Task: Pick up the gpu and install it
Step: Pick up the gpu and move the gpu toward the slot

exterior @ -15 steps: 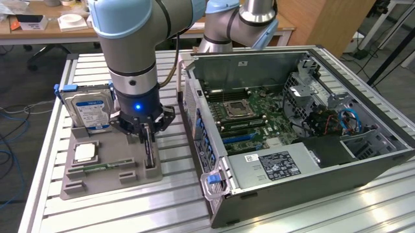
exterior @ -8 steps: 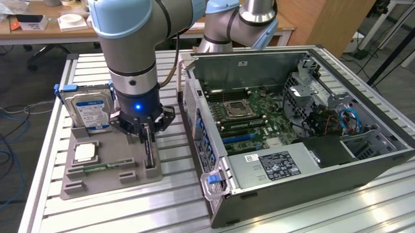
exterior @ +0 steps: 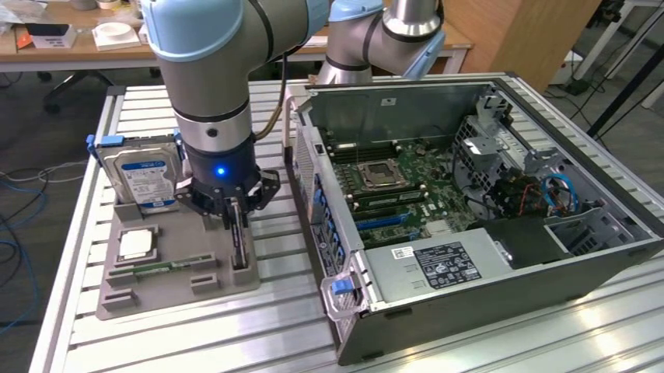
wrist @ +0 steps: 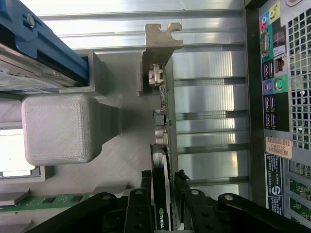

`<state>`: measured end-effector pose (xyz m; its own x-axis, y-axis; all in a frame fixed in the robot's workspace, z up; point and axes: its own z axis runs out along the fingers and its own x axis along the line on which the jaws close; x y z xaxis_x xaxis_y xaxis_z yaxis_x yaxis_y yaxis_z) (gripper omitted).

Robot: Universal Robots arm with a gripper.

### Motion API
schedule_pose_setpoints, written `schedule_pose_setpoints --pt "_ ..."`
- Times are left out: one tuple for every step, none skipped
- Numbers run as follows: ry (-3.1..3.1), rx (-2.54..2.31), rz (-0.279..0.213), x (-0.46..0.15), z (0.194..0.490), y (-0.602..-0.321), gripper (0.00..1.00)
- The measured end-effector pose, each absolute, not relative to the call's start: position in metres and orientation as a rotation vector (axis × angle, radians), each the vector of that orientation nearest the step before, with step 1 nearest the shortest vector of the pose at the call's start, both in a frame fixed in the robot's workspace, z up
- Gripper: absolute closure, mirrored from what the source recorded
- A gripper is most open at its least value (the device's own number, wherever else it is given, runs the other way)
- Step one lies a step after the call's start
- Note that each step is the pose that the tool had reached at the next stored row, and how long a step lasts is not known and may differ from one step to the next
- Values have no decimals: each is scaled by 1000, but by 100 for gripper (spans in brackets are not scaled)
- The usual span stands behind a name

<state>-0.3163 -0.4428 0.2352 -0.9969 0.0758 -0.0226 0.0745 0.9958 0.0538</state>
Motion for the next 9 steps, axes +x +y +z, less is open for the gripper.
schedule_pose_setpoints --pt "3114 117 83 -316 235 -443 67" --pt "3114 117 82 -316 235 -443 69" --pt "3114 117 82 -316 235 -443 69" --pt "3114 117 82 -316 235 -443 74" --pt "3114 117 82 -316 235 -443 74" --pt "3114 117 83 -316 235 -443 74" --pt "3114 117 83 -316 235 -443 74" --pt "3114 117 82 -316 235 -443 74" --pt "3114 117 83 -316 235 -443 74"
